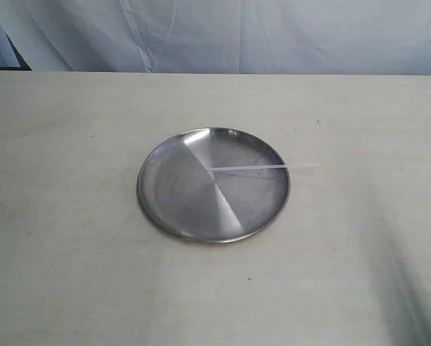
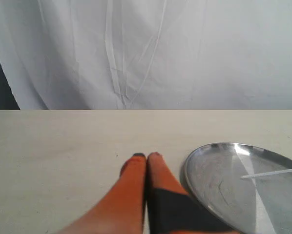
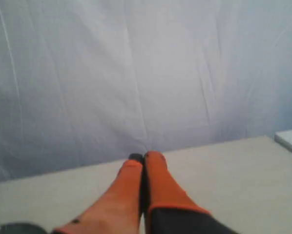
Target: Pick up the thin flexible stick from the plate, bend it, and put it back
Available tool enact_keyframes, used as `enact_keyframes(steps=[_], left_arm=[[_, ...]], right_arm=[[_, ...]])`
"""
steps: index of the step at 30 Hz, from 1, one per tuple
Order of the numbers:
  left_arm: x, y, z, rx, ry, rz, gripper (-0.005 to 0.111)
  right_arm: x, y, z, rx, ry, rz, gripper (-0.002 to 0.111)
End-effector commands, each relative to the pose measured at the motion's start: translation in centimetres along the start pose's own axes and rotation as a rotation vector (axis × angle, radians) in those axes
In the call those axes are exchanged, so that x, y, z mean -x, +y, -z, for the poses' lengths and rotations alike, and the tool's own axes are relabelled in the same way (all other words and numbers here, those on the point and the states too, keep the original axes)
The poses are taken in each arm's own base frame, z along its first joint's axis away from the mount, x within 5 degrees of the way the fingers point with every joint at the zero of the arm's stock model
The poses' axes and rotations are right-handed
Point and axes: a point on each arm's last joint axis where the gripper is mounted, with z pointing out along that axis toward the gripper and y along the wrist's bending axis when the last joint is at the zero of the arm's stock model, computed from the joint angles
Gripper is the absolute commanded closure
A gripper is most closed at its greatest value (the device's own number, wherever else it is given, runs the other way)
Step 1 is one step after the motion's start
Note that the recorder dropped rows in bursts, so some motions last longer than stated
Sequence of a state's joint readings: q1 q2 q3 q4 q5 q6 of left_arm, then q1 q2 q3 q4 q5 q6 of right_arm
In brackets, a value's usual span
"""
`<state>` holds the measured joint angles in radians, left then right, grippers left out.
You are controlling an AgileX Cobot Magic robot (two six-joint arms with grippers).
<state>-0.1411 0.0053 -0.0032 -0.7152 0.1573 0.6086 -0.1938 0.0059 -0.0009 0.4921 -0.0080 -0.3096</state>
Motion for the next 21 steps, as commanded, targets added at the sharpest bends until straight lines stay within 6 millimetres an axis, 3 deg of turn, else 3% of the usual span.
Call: enact_keyframes(steps=[1,3,5,9,11,13,16,18,21], left_arm=[[0.0,0.0,0.0,0.003,-0.008,-0.003,0.107],[0.0,0.0,0.0,0.003,-0.008,-0.003,0.107],[0.0,0.0,0.0,0.003,-0.008,-0.003,0.107],[0.0,0.0,0.0,0.003,-0.008,-0.003,0.107],[0.0,0.0,0.0,0.003,-0.008,-0.003,0.107],[0.0,0.0,0.0,0.003,-0.008,-0.003,0.107],[0.0,0.0,0.0,0.003,-0.008,-0.003,0.107],[0.0,0.0,0.0,0.003,-0.008,-0.003,0.107],[0.0,0.0,0.0,0.003,-0.008,-0.003,0.107]], right_arm=[[1.7,-1.0,0.3,-0.076,-0.211,-0.315,0.107],[1.9,-1.2,0.3,-0.073,-0.239,-0.64,0.107],[2.8,-0.9,0.4,-0.039,-0.236,-0.736,0.107],[6.2,-0.6,1.2,-0.009,-0.387,-0.699,0.107],[9.0,-0.6,2.1,-0.009,-0.551,-0.6,0.107],[11.3,-0.2,2.0,-0.014,-0.606,-0.499,0.109],[14.1,1.1,-0.6,0.0,-0.493,-0.361,0.109],[15.0,2.1,-3.9,0.013,-0.296,-0.21,0.109],[15.3,3.3,-10.9,0.017,0.099,-0.038,0.109]])
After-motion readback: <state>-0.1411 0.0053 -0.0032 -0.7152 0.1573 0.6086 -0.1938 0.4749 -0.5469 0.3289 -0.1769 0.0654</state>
